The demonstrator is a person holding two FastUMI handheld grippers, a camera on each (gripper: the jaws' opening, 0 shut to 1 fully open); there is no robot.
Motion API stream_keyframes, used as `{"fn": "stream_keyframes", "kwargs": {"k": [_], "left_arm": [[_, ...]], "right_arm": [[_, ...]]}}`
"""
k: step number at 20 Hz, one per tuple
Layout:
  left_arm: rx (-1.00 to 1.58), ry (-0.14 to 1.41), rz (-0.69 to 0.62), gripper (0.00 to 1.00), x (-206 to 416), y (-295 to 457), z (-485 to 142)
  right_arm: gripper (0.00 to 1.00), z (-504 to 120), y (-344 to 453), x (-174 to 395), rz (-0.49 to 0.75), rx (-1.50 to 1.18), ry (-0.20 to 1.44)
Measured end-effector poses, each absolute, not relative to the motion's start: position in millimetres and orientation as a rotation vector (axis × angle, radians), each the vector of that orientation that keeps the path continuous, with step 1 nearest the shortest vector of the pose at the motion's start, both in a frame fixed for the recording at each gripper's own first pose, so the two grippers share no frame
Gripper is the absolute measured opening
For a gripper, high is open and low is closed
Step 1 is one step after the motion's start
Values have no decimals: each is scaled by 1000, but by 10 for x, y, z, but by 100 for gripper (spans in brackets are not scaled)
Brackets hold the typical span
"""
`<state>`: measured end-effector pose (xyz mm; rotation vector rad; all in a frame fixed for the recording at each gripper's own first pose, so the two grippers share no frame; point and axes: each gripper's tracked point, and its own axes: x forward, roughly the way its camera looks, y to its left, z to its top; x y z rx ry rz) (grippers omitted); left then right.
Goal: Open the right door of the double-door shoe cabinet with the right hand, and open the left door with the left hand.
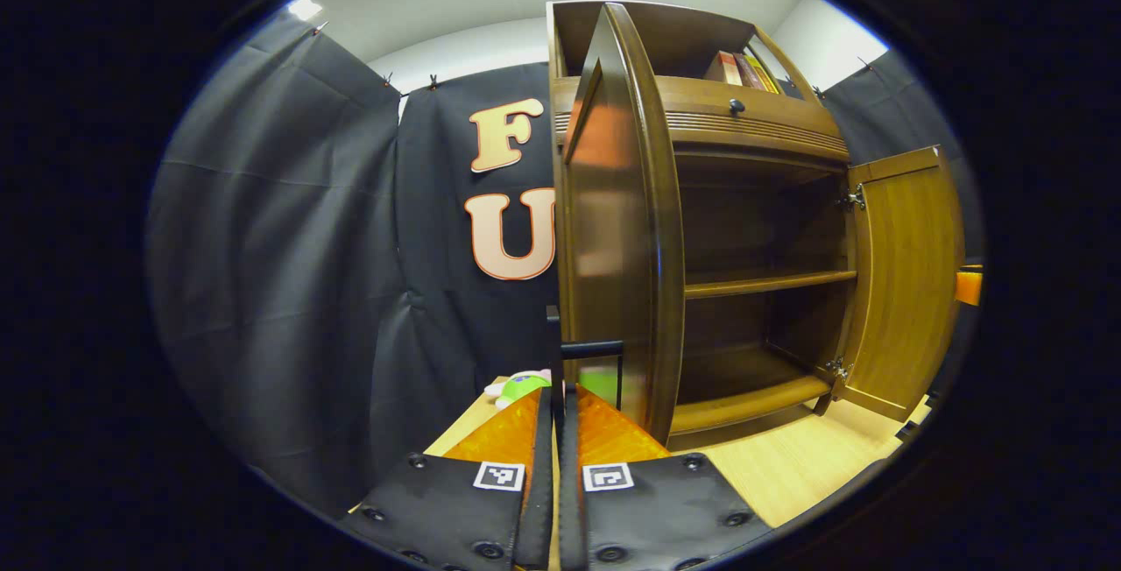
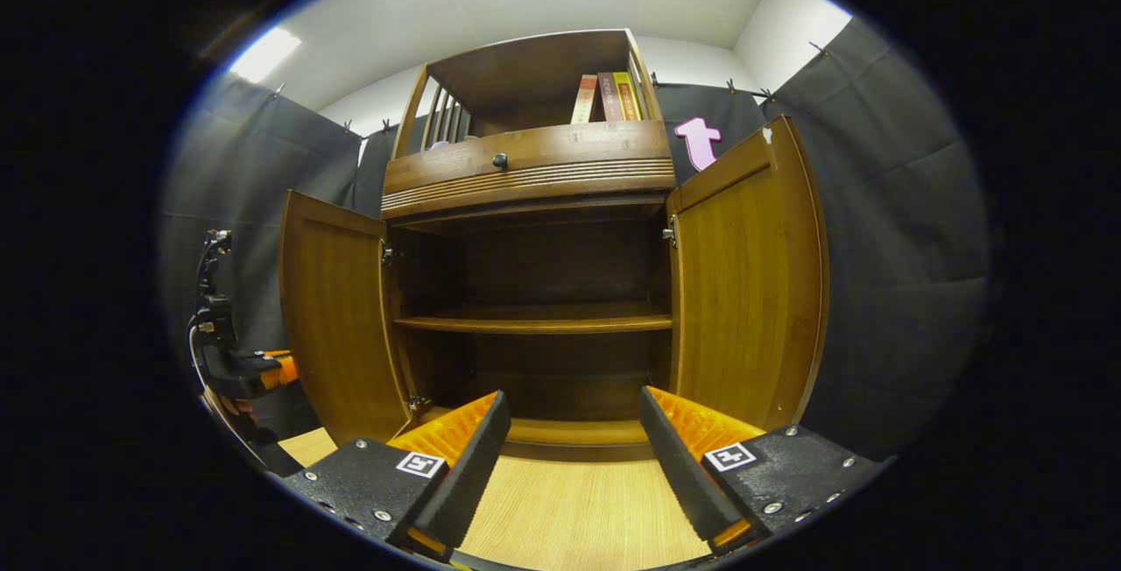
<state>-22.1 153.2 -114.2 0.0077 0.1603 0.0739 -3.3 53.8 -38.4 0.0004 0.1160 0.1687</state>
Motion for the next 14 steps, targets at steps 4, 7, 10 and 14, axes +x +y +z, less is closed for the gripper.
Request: {"fn": "stream_keyframes", "kwargs": {"k": [4, 7, 10, 14], "left_arm": [[-11, 160, -14, 9, -216, 1778, -1154], [-16, 146, -74, 9, -194, 1929, -1139], [-13, 145, -127, 9, -188, 2062, -1162], [-14, 139, -186, 9, -162, 2192, -1166]], "right_arm": [[100, -390, 744, -37, 170, -4, 116], [100, -404, 912, -68, 163, -23, 107], [100, -427, 1044, -102, 154, -35, 98], [100, -468, 1182, -164, 150, -42, 103]]}}
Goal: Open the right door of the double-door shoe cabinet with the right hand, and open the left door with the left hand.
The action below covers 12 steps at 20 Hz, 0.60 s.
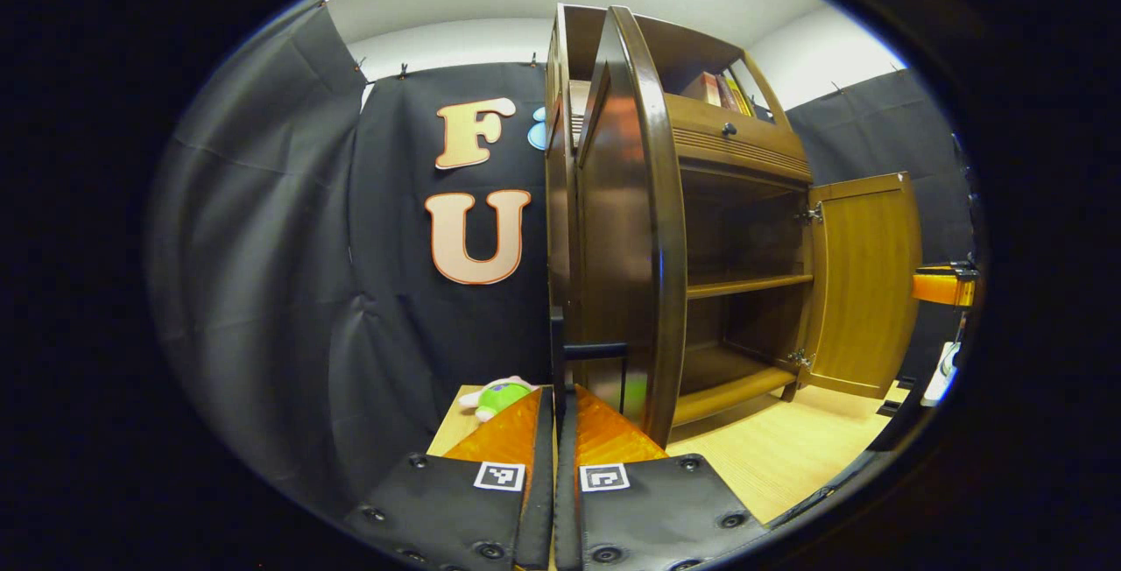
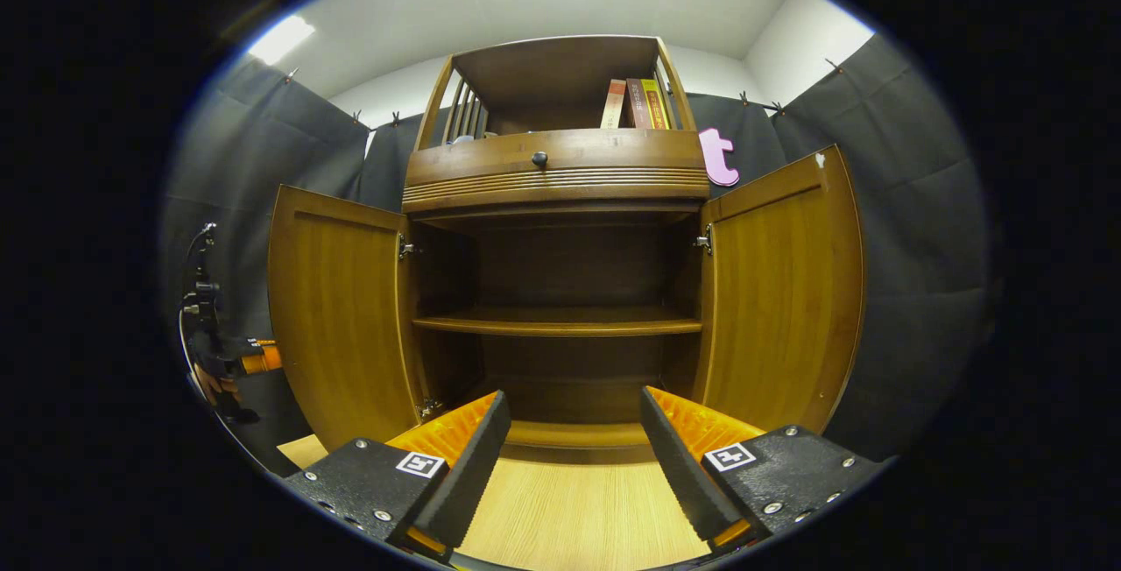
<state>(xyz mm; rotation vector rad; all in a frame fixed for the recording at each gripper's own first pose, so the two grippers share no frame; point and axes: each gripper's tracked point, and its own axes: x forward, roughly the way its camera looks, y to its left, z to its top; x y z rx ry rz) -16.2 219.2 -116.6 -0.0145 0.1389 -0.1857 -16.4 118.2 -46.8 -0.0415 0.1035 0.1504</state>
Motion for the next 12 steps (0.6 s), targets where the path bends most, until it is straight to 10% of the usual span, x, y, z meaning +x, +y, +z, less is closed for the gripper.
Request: {"fn": "stream_keyframes", "kwargs": {"k": [12], "left_arm": [[-11, 182, -169, 15, -1071, 1809, -900]], "right_arm": [[92, -458, 996, -53, 185, -7, 109]]}}
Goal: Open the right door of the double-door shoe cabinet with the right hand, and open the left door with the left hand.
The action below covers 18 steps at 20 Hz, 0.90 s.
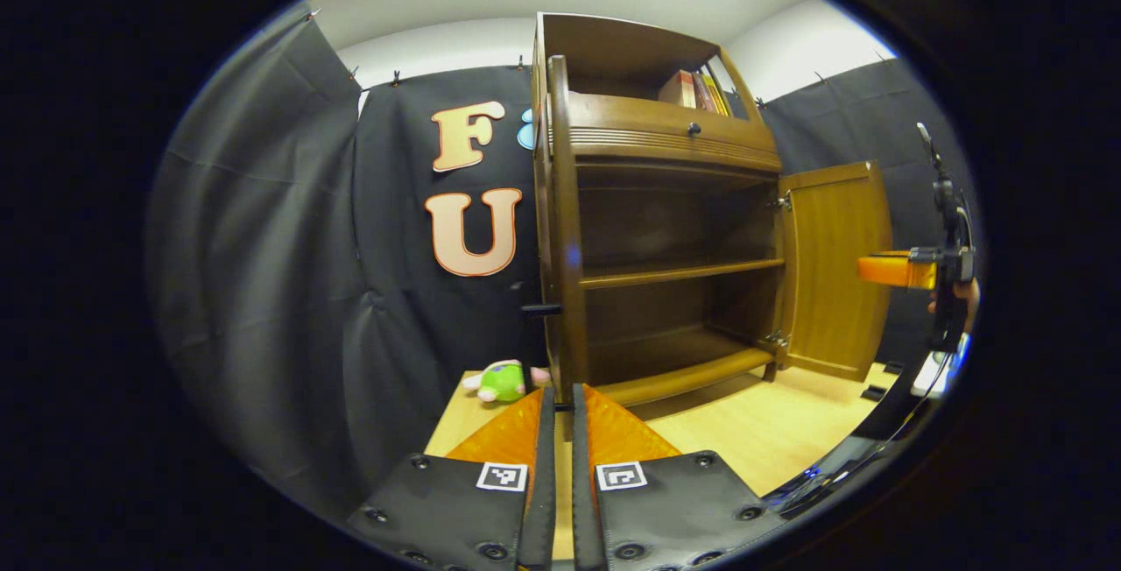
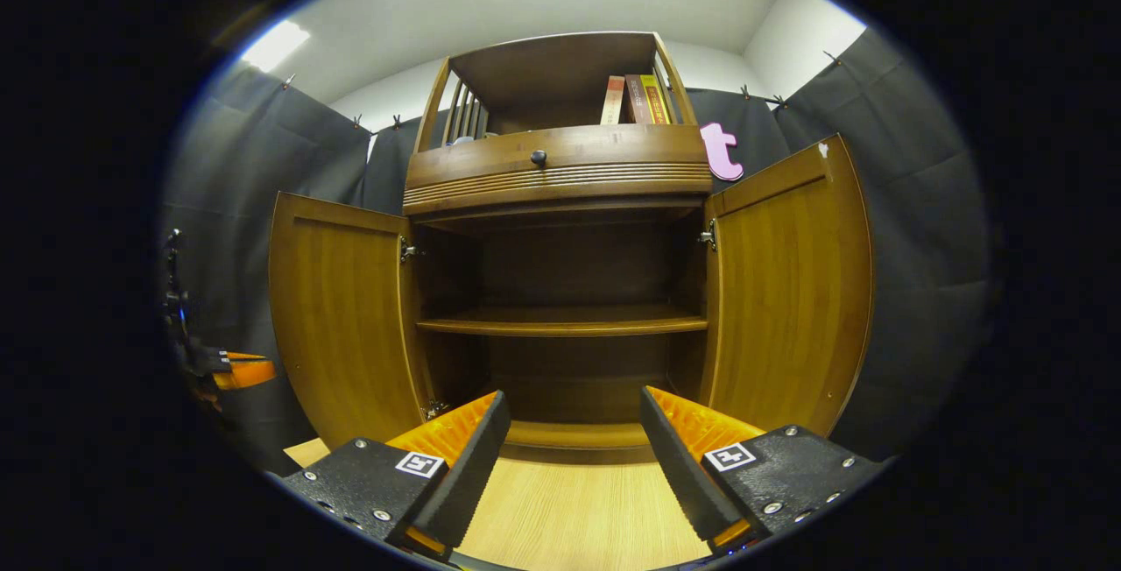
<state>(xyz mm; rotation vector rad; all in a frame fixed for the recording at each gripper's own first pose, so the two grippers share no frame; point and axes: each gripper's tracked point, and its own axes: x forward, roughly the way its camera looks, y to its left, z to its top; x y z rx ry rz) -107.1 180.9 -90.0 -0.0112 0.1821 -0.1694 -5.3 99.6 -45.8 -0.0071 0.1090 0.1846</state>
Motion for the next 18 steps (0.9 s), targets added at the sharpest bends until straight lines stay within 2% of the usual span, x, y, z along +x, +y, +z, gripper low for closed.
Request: {"fn": "stream_keyframes", "kwargs": {"k": [9, 18], "left_arm": [[-63, 43, -50, 14, -681, 576, -505], [-17, 54, 15, 100, -381, -38, -658]], "right_arm": [[92, -430, 552, -116, 229, -15, 106], [92, -387, 120, -187, 222, 5, 91]]}}
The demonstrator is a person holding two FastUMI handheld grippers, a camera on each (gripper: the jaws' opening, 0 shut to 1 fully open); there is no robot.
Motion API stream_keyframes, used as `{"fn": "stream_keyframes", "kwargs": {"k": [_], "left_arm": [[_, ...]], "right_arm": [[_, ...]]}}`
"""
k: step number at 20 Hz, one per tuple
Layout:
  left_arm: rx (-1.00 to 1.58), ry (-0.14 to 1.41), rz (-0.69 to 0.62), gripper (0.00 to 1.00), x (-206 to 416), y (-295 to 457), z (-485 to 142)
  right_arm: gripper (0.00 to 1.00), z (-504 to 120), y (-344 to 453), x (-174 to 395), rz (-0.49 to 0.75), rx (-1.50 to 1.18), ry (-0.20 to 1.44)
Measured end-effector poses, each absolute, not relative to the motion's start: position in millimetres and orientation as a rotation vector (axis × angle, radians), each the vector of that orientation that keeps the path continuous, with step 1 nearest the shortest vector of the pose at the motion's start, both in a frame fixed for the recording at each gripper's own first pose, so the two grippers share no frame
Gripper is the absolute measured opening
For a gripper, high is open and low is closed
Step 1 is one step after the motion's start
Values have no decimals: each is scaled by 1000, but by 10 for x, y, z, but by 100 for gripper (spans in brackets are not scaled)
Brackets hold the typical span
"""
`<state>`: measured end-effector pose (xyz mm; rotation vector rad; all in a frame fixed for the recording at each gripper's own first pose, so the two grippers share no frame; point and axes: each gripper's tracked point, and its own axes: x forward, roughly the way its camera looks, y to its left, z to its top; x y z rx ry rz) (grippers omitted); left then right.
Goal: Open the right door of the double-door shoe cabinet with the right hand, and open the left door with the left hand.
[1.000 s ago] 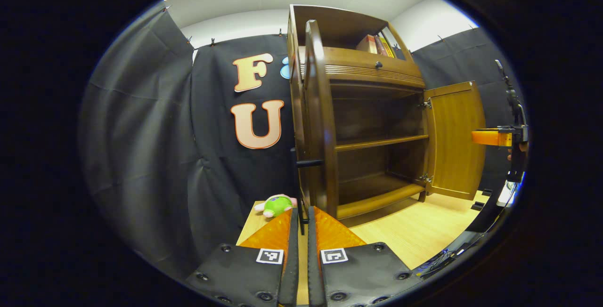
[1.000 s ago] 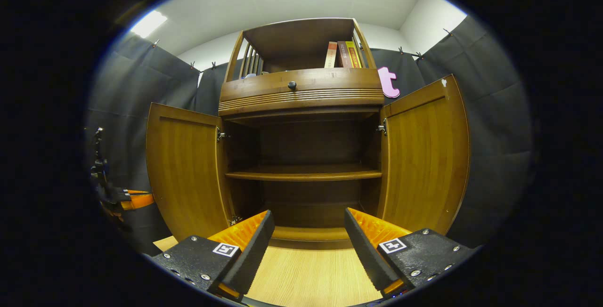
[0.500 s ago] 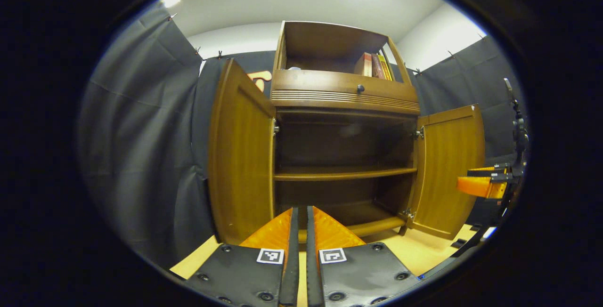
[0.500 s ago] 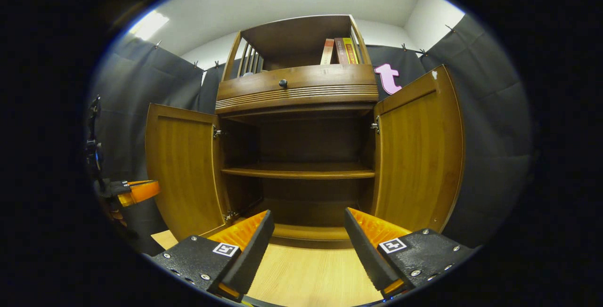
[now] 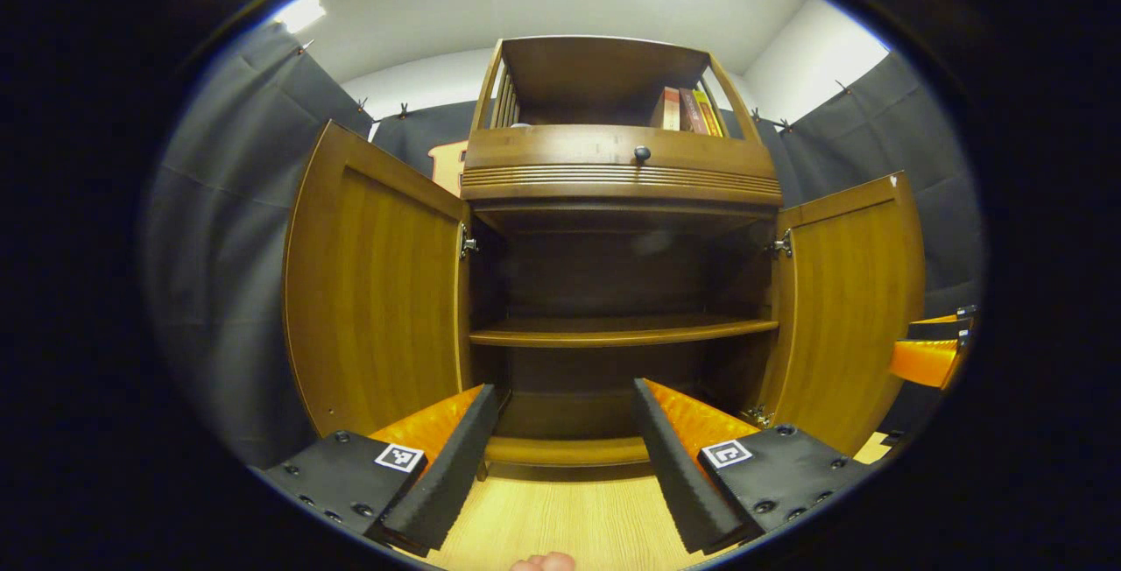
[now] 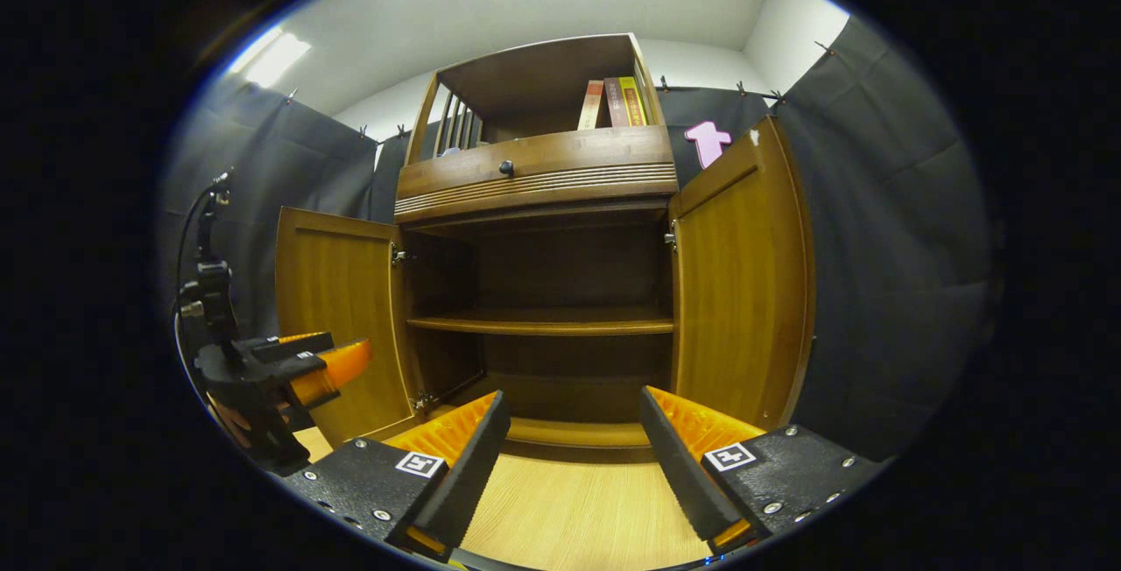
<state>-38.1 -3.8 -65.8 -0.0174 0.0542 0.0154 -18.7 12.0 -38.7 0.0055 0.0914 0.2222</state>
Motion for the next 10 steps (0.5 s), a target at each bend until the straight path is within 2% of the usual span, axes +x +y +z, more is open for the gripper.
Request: {"fn": "stream_keyframes", "kwargs": {"k": [10], "left_arm": [[6, 8, 33, 99, -333, -92, -553]], "right_arm": [[92, -470, -50, -150, 203, 27, 111]]}}
